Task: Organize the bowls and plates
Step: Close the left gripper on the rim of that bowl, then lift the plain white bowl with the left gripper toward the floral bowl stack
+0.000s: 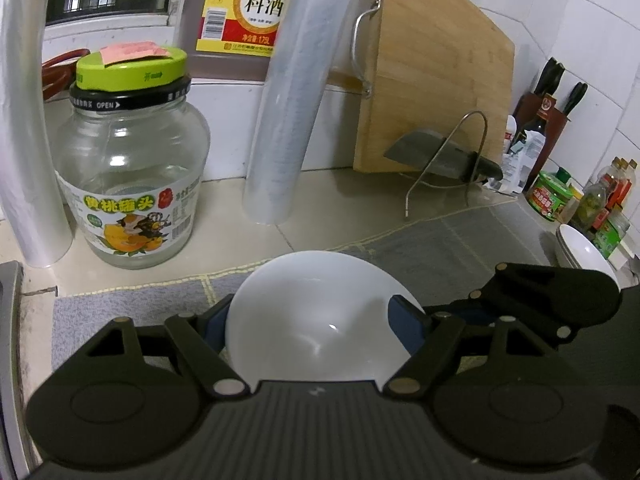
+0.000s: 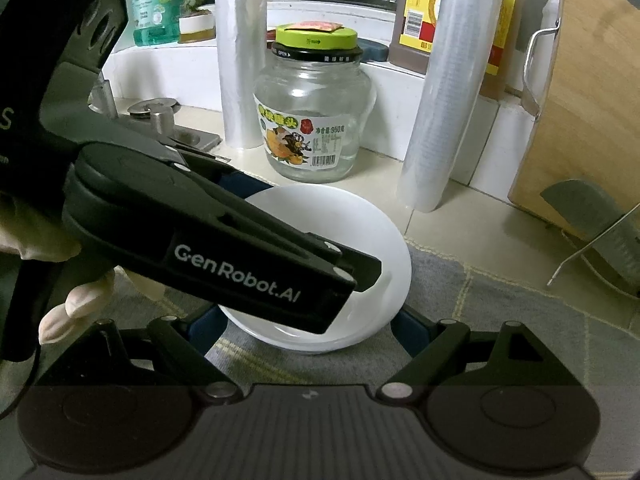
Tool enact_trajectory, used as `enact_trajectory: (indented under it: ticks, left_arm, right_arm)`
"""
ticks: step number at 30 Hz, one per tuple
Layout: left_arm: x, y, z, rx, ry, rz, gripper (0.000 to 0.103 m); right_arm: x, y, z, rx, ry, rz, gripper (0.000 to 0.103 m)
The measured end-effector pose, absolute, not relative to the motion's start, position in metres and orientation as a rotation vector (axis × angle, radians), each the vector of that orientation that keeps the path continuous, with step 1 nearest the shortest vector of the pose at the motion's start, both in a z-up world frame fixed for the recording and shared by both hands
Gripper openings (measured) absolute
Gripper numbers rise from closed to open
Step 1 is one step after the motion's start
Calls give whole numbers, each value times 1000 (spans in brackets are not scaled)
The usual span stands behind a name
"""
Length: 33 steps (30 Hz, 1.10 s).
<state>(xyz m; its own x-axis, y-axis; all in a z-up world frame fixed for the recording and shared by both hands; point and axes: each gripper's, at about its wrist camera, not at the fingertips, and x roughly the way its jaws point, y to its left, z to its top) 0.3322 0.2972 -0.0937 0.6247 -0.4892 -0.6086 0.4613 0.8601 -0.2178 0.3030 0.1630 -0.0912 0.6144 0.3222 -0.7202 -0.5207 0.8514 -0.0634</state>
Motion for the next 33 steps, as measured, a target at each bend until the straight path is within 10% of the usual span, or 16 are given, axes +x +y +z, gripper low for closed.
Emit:
enact_trajectory:
  ticks: [33]
  left_arm:
    - [246, 243, -52, -17, 644, -506, 79]
  right_arm:
    - [228, 103, -44, -282, 694, 589, 91]
